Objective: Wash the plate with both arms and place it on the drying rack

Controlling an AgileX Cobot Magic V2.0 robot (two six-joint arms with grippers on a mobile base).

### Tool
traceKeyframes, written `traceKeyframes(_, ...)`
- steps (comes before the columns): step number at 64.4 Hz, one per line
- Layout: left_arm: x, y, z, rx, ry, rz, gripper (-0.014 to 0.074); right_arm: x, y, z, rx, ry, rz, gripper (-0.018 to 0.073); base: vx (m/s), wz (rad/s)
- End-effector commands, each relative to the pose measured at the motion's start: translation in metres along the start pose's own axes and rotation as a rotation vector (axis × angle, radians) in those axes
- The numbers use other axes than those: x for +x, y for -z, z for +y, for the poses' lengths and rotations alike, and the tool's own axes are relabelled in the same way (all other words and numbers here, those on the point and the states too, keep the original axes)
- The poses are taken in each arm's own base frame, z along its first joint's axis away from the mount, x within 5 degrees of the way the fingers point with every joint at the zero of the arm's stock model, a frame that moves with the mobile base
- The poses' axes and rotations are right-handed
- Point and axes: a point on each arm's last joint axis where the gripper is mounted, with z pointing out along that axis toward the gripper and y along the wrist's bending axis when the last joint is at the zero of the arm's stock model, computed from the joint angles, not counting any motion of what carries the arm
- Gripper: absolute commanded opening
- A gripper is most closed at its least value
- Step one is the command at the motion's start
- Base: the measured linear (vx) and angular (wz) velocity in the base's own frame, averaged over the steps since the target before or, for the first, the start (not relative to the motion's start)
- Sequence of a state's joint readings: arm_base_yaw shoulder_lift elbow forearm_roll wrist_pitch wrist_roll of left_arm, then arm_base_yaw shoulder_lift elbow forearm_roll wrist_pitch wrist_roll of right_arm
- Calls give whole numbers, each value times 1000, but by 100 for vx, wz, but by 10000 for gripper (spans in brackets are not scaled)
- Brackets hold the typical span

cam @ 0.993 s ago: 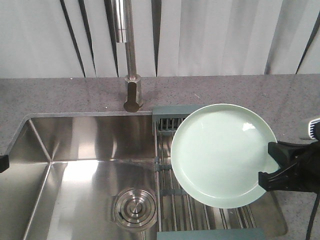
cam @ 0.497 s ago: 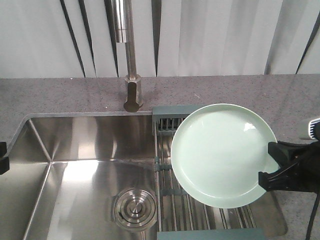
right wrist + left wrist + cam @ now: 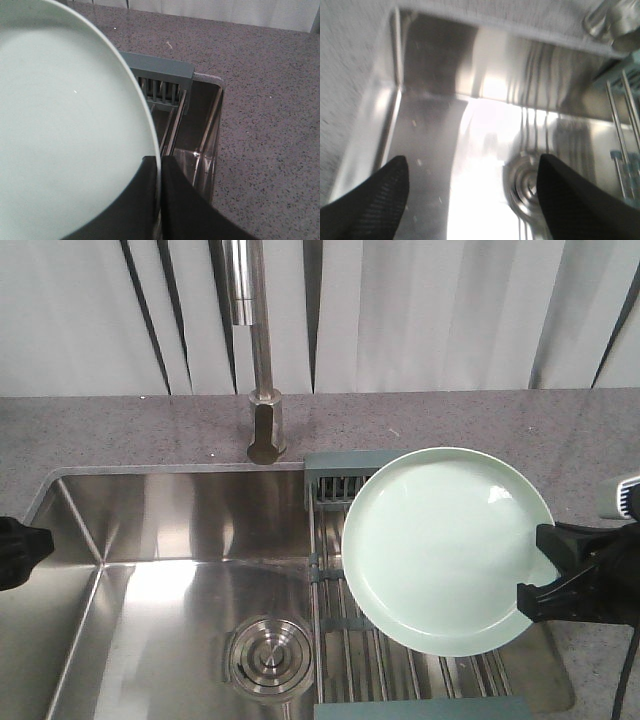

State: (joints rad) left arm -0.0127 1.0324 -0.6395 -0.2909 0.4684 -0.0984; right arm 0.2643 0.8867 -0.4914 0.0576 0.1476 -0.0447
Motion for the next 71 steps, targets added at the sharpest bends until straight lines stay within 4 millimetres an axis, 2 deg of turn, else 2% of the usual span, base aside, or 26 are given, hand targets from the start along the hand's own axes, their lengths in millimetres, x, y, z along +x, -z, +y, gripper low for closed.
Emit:
traceKeyframes(1, -23, -7, -15, 70, 27, 26, 524, -18, 5, -1, 6, 2, -115, -8, 0, 0)
traceKeyframes(7, -35, -16, -27, 152, -79, 89, 524, -18, 5, -1, 6, 2, -114, -8, 0, 0)
traceKeyframes(15, -54, -27, -51, 355, -167, 130, 524, -18, 5, -1, 6, 2, -114, -8, 0, 0)
traceKeyframes(32, -100, -48, -94, 788, -203, 39, 524, -18, 5, -1, 6, 2, -114, -8, 0, 0)
traceKeyframes(44, -129, -74, -114, 1027, -215, 91, 524, -18, 5, -1, 6, 2, -114, -8, 0, 0)
traceKeyframes(50, -139, -90, -119, 1111, -263, 142, 524, -18, 5, -1, 6, 2, -114, -8, 0, 0)
traceKeyframes(57, -151, -110, -125, 1116, -259, 151, 524, -18, 5, -1, 6, 2, -114, -8, 0, 0)
traceKeyframes(71, -166, -131, -150, 1168, -321, 118, 524, -18, 5, -1, 6, 2, -114, -8, 0, 0)
